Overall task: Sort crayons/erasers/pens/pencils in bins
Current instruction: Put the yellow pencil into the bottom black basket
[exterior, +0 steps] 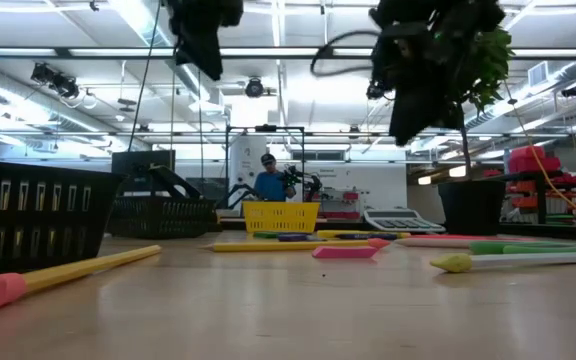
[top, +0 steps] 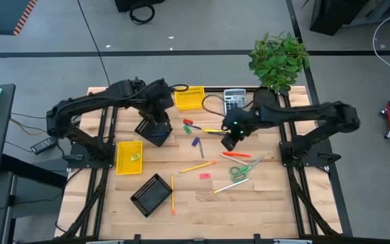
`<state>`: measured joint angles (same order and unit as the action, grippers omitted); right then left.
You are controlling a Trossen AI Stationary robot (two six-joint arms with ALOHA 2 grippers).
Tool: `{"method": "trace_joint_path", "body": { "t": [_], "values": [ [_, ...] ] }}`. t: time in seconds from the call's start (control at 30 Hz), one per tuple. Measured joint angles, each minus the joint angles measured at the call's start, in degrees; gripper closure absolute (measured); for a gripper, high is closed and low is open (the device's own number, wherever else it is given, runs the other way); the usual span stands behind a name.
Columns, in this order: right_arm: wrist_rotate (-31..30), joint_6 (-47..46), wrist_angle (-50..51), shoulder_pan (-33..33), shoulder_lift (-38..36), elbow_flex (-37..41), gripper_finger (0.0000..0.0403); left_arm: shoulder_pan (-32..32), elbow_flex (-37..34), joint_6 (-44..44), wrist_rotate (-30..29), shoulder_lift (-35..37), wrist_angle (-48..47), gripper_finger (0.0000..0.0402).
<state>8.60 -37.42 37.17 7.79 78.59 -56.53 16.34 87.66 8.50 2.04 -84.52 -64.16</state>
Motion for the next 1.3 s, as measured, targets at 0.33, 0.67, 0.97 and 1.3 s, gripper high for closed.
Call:
{"method": "trace_joint_path", "body": {
  "t": [0.33,0.67,0.97,1.3],
  "values": [
    [0.9,-2.2,1.2,-2.2,6.7,0.0,0.0309,-3.9,0.0,1.7,-0.8,4.4,-6.6,0.035],
    [-5.3,1.9,1.0,-11.4,7.3,2.0,0.0309,-5.1,0.0,6.3,-0.7,11.3,-4.9,0.0376],
    [-7.8,5.3,-0.9,-19.4,3.1,4.5,0.0309,-5.1,0.0,9.2,-1.6,12.1,4.8,0.0382],
    [-22.5,0.6,-14.9,-27.0,-14.6,4.5,0.0323,-7.8,0.0,14.6,-2.7,10.3,14.5,0.0387]
  ]
}}
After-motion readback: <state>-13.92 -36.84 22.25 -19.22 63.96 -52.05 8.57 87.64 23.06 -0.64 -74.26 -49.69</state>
